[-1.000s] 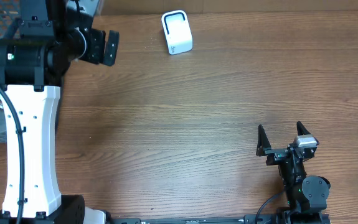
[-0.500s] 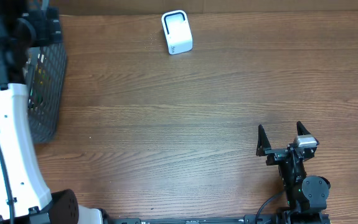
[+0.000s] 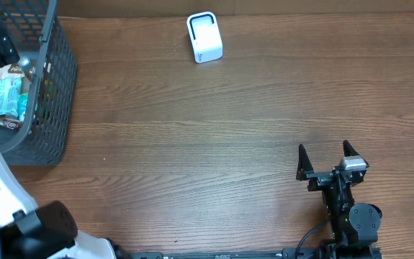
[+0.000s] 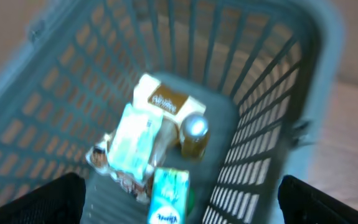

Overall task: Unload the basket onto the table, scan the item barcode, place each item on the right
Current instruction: 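Raise the left arm and reach into the grey basket, then grasp the green-capped jar inside the basket with the left gripper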

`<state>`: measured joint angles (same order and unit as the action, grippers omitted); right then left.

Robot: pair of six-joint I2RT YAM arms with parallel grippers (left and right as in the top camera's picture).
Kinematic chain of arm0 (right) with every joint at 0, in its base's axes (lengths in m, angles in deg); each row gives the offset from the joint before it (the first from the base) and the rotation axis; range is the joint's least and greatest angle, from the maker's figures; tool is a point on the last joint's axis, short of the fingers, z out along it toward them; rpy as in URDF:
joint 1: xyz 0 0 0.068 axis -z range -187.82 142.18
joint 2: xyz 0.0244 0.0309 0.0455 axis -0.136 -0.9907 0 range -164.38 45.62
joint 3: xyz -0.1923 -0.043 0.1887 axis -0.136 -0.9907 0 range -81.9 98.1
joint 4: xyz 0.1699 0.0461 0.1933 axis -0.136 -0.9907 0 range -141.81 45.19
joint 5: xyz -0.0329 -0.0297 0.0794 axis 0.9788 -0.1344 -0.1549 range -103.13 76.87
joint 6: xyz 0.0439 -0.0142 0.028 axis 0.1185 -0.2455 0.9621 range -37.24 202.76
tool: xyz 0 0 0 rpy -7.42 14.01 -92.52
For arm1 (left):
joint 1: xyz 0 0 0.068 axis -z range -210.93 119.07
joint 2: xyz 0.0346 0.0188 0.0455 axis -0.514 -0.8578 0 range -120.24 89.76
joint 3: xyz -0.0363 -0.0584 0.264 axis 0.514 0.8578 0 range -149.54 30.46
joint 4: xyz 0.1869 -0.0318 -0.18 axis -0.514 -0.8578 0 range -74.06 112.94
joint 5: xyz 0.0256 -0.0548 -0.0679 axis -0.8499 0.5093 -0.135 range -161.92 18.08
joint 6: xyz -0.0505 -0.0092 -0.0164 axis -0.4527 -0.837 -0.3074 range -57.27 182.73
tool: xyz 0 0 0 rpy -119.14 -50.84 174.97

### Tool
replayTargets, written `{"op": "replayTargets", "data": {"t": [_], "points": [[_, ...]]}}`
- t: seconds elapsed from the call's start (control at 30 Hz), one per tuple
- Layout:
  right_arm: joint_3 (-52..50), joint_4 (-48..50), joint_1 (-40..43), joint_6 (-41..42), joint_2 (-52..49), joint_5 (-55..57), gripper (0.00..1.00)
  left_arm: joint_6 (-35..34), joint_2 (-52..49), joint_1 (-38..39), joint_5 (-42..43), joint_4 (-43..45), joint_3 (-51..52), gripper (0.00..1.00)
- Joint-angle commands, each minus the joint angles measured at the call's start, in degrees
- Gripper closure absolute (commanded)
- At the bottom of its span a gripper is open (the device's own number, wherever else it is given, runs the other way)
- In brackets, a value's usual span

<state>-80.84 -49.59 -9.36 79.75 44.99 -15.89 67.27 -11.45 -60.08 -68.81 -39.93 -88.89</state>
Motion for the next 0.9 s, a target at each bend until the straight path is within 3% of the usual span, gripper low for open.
{"op": "replayTargets", "data": {"t": [0.0,0.37,0.6,0.87], "points": [[-0.61,0.13,-0.28,-0.07,0.46,0.17,0.00,-0.70,-3.80,-1.81,1.38,-1.95,-1.07,0.01],[-0.61,0.13,-0.28,-0.07,0.46,0.15,0.00,-0.66,-14.03,-5.44,1.44,-9.55,-1.07,0.00],[-0.61,0.13,-0.28,-0.07,0.46,0.15,0.00,4.52,-18.67,-5.27,7.04,-11.37,-0.98,0.00],[-0.61,0.13,-0.28,-0.07,0.46,0.15,0.00,5.16,-22.56,-5.31,8.02,-12.96,-0.76,0.00]]}}
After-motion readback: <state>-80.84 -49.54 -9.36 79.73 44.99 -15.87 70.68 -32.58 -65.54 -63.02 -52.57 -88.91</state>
